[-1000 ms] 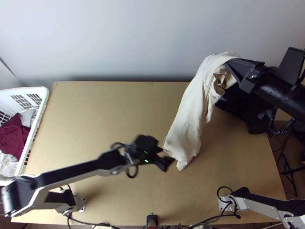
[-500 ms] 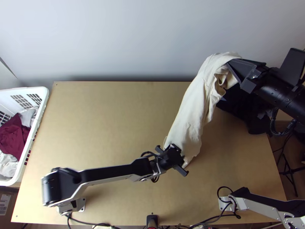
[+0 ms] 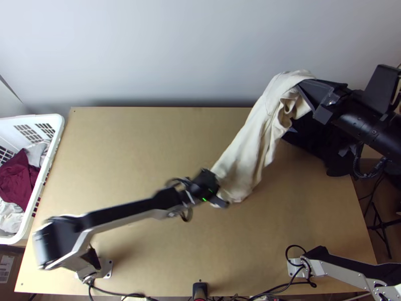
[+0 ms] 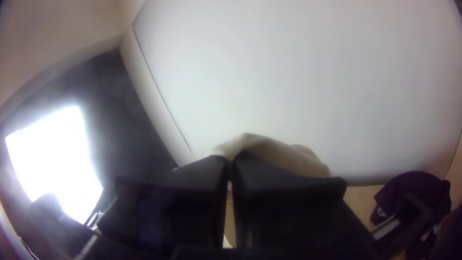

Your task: Fold the t-shirt

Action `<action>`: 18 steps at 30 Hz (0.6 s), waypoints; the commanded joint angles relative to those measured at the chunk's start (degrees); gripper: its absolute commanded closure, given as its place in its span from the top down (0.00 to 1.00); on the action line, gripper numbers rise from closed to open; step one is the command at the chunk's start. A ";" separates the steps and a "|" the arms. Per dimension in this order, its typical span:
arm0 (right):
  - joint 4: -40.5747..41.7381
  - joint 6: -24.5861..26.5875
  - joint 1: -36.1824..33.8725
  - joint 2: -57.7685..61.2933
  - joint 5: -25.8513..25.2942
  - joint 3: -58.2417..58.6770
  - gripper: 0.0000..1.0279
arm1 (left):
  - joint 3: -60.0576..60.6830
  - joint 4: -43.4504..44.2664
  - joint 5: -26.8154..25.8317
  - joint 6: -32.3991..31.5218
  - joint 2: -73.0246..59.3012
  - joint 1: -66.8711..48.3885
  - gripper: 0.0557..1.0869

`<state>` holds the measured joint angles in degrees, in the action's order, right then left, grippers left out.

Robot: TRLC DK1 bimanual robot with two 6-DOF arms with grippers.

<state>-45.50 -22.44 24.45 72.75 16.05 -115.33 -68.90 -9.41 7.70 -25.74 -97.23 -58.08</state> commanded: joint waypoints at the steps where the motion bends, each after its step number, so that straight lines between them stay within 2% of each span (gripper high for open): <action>1: 0.06 2.92 -2.30 -0.24 -0.15 1.69 0.03 | 2.02 -7.29 -6.56 -1.25 16.99 12.47 0.03; 4: 0.06 4.24 -3.70 -0.33 -0.06 3.36 0.03 | -0.44 -11.16 -9.46 -1.86 22.70 20.47 0.03; 7: 0.76 4.86 -4.23 -0.68 -0.06 6.34 0.03 | -4.48 -16.61 -16.67 -3.36 25.16 28.99 0.03; 11: 2.87 4.95 -4.23 -0.77 -0.15 8.37 0.03 | -4.48 -19.16 -21.33 -5.20 27.01 38.13 0.03; 13: 3.57 5.03 -4.41 -0.50 -0.15 8.72 0.03 | -2.81 -20.03 -24.84 -7.75 27.01 42.00 0.03; 15: 3.57 5.03 -4.32 -0.15 -0.15 8.89 0.03 | -0.35 -20.12 -32.31 -12.41 26.21 47.10 0.03; 18: 3.57 6.00 -4.58 0.37 -0.15 9.07 0.03 | 1.84 -20.03 -36.27 -14.69 24.11 53.34 0.03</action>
<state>-42.70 -17.54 20.43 72.40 15.90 -107.70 -70.39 -27.53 -17.65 -34.54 -72.75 -19.09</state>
